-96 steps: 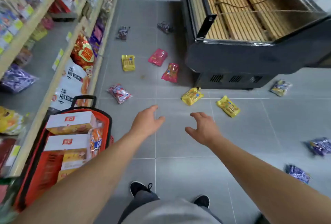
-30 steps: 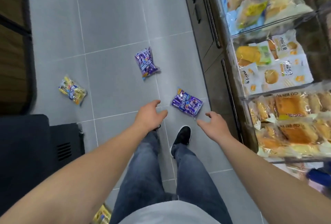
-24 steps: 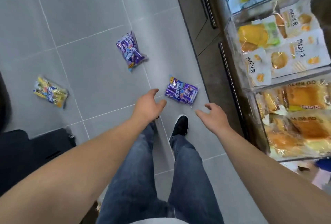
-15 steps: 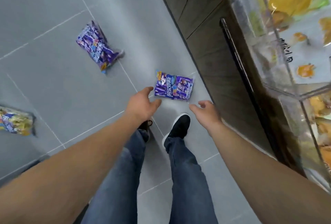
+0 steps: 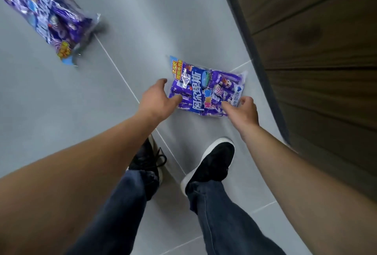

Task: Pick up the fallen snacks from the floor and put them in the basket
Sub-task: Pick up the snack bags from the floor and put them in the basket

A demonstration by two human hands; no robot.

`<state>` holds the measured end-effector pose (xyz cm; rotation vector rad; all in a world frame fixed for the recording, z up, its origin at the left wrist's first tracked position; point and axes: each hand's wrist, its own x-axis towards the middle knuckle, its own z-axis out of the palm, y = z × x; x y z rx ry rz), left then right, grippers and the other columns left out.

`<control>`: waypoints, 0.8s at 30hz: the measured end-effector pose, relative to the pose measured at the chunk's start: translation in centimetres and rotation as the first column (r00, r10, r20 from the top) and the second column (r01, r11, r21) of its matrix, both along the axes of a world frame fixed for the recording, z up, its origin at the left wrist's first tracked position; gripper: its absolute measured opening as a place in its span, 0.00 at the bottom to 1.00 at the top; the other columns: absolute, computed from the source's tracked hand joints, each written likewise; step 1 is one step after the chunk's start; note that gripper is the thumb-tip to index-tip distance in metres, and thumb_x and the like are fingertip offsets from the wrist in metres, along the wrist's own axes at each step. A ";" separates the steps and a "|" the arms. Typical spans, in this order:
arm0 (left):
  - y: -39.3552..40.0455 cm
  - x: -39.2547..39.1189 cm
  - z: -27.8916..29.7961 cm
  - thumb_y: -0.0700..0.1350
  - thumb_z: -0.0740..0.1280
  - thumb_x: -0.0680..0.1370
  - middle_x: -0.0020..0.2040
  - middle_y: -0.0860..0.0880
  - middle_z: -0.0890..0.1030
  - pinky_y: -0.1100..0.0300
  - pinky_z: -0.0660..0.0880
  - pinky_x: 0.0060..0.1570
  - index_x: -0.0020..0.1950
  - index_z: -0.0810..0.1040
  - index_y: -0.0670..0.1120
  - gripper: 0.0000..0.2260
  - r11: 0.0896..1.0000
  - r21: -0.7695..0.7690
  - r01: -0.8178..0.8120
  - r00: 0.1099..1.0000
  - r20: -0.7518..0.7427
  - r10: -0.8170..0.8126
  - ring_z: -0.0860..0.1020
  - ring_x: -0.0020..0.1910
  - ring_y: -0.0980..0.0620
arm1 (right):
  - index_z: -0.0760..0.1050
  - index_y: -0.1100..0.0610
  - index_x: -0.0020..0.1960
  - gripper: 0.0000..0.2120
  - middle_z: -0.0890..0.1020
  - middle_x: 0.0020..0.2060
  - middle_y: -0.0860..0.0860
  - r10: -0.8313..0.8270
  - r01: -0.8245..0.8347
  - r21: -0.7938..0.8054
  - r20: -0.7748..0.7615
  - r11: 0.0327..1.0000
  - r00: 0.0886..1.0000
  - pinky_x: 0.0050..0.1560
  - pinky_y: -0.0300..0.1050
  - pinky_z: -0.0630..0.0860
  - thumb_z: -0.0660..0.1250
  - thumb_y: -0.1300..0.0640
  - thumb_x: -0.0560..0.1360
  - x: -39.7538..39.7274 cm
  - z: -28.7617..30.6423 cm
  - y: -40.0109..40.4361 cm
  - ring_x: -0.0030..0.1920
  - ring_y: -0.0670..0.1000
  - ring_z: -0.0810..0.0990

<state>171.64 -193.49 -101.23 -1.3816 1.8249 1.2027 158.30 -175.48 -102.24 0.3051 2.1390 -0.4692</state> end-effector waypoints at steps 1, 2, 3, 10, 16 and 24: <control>0.1 -0.2 -1.5 0.56 0.70 0.76 0.72 0.47 0.71 0.51 0.74 0.62 0.77 0.61 0.47 0.34 1.000 -0.004 -0.025 1.000 0.001 0.025 0.74 0.67 0.46 | 0.67 0.53 0.66 0.28 0.73 0.62 0.51 -0.046 0.046 -0.012 -0.016 0.999 0.999 0.50 0.43 0.73 0.74 0.47 0.71 -0.2 -1.7 0.4 0.54 0.49 0.76; 0.1 -0.4 -2.9 0.57 0.70 0.75 0.73 0.47 0.71 0.51 0.75 0.61 0.77 0.61 0.47 0.35 0.998 0.003 -0.056 0.998 -0.006 0.056 0.74 0.66 0.46 | 0.67 0.52 0.66 0.29 0.74 0.61 0.50 -0.122 0.122 -0.043 -0.017 0.992 0.992 0.50 0.44 0.76 0.74 0.46 0.71 -0.4 -3.2 0.8 0.52 0.48 0.78; 0.1 -0.7 -4.1 0.57 0.71 0.75 0.72 0.47 0.71 0.51 0.76 0.60 0.77 0.61 0.47 0.36 0.995 0.027 -0.101 0.995 -0.011 0.101 0.75 0.65 0.47 | 0.67 0.52 0.66 0.29 0.77 0.60 0.50 -0.211 0.211 -0.074 0.007 0.975 0.977 0.49 0.45 0.80 0.75 0.46 0.70 -0.7 -4.4 1.1 0.51 0.48 0.81; 0.1 -1.7 -8.5 0.49 0.77 0.71 0.52 0.50 0.85 0.49 0.82 0.52 0.59 0.77 0.47 0.19 0.862 0.284 -0.420 0.885 -0.085 0.459 0.85 0.46 0.50 | 0.78 0.53 0.59 0.16 0.87 0.48 0.50 -0.353 0.379 -0.220 0.151 0.899 0.923 0.38 0.43 0.82 0.75 0.54 0.73 -1.9 -7.7 2.0 0.42 0.50 0.87; 0.2 0.5 -2.0 0.45 0.75 0.73 0.50 0.50 0.85 0.57 0.82 0.42 0.59 0.79 0.46 0.16 0.828 0.294 -0.477 0.857 -0.055 0.513 0.85 0.41 0.52 | 0.79 0.56 0.60 0.18 0.87 0.46 0.53 -0.334 0.382 -0.219 0.225 0.898 0.915 0.45 0.53 0.84 0.77 0.57 0.71 -0.7 -0.8 2.2 0.43 0.54 0.88; -1.3 4.9 17.4 0.45 0.75 0.73 0.47 0.49 0.86 0.55 0.82 0.44 0.55 0.80 0.46 0.13 0.827 0.301 -0.474 0.852 -0.081 0.517 0.86 0.42 0.50 | 0.79 0.59 0.58 0.16 0.87 0.46 0.56 -0.323 0.398 -0.271 0.281 0.877 0.904 0.42 0.51 0.84 0.77 0.58 0.72 2.7 19.0 0.9 0.43 0.56 0.87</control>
